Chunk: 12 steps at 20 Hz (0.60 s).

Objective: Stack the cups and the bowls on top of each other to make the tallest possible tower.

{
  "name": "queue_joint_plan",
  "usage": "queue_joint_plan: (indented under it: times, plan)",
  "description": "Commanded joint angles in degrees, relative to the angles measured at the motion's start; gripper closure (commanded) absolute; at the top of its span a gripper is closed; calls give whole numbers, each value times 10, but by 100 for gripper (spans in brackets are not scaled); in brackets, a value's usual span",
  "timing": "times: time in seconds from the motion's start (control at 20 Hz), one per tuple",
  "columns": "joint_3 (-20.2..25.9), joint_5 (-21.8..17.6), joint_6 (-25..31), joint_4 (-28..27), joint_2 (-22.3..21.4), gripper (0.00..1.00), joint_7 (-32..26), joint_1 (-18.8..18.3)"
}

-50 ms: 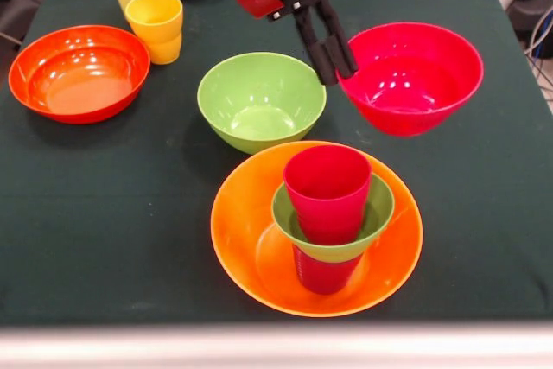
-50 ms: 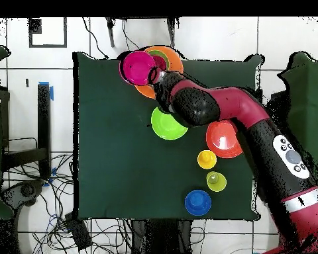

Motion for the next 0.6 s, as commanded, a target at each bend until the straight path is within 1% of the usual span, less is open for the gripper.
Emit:
queue_joint_plan:
  times: [0.05,0.25,0.45,0.6]
  plan:
    - [15,-20,78,21,-50,100,-151,-4]
    - [32,-20,73,15,-48,100,-162,-13]
    - [35,-33,68,2,-33,100,-182,-17]
    - [41,-36,75,-8,-21,100,-199,-24]
